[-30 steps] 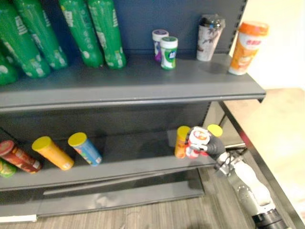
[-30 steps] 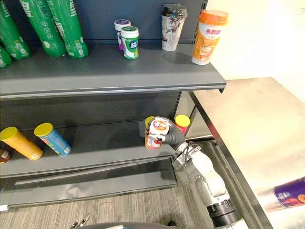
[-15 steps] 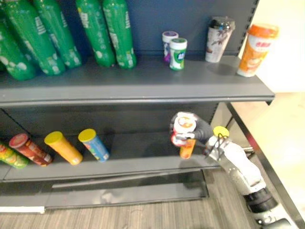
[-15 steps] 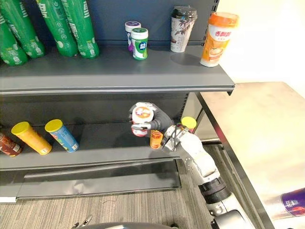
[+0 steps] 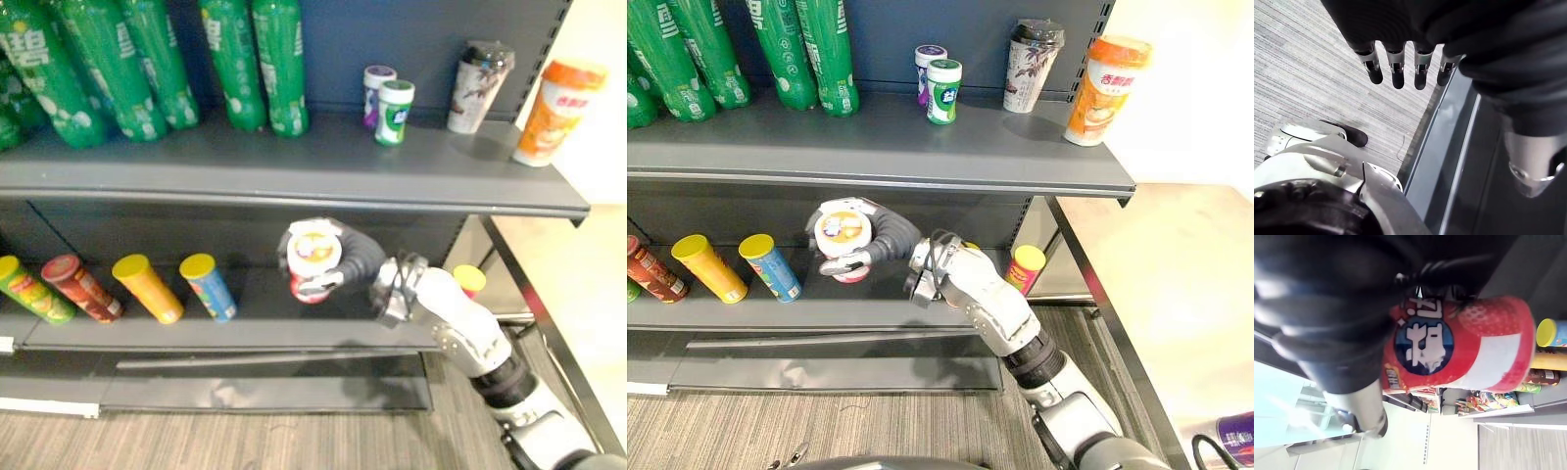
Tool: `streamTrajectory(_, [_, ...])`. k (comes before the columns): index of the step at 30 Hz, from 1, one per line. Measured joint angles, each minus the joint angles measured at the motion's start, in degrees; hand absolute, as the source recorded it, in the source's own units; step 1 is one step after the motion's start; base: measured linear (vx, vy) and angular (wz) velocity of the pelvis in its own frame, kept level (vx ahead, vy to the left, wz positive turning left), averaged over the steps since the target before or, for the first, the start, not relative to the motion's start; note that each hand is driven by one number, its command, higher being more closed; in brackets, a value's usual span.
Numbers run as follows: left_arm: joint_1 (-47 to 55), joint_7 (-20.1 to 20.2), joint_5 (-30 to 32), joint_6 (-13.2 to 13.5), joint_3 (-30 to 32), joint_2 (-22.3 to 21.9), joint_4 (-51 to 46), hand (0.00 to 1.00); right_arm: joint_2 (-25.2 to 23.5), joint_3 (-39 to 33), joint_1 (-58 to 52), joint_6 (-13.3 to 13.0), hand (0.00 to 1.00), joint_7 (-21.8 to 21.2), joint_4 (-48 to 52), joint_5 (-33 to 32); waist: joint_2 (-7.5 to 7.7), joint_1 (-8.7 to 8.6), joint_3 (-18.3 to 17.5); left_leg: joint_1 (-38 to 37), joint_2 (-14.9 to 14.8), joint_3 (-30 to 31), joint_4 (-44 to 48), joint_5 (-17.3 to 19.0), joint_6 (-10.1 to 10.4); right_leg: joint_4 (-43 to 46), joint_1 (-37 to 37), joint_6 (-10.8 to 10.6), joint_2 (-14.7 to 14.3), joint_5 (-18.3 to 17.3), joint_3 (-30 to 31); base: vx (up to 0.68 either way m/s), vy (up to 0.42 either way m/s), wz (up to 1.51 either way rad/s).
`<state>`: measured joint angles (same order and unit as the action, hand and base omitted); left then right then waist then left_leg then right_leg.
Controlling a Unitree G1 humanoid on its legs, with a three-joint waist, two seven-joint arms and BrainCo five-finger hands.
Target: Put the gum and the chips on the shelf.
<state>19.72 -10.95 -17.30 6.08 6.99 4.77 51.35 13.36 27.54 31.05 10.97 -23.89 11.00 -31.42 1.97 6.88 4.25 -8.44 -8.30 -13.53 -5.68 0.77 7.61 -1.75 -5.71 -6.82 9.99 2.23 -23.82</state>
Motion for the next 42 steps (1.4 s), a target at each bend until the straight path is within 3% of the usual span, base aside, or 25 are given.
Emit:
streamTrajectory(12, [0.2,-1.5,0.1,0.3,-0.1,0.1,0.0,0.00,0.0,-1.8,6.6,-0.1,1.00,8.9,-0.1,0.1,0.50,-0.04,-0.3,-0.5,-0.5,0.9,-0.1,-0.4,0.0,-0.2,-1.2,-0.1,-0.2,0.0,-0.8,0.00,0.001,0.03])
streamTrajectory(19, [0.1,-1.5,0.7,0.0,-1.8,1.5,0.2,0.00,3.8,-6.1,9.4,-0.3,1.00,13.8,-1.2,0.1,1.41,-0.11,-0.9,-0.5,-0.6,0.7,-0.1,-0.4,0.0,-0.7,-1.3,0.0,-0.7,0.0,-0.5,0.00,0.004,-0.01])
streamTrajectory(34, [-0.3,-1.2,2.5,-1.3,-3.3,2.4,0.2,0.00,8.9,-13.5,15.3,-0.8,1.00,22.2,-15.2,0.1,1.44,-0.09,-1.2,-0.5,-1.5,0.2,-0.1,-0.6,0.4,-2.1,-1.5,0.4,-1.9,0.5,-0.1,0.00,0.000,-0.02])
streamTrajectory(42, [-0.5,-1.1,2.7,-1.8,-3.9,2.4,0.1,0.00,10.4,-15.8,17.5,-3.1,1.00,24.2,-25.4,0.2,1.03,0.58,-1.1,0.4,-1.4,1.4,0.0,-0.9,0.4,-2.3,-1.6,0.4,-1.9,0.5,-1.1,0.01,0.009,0.07])
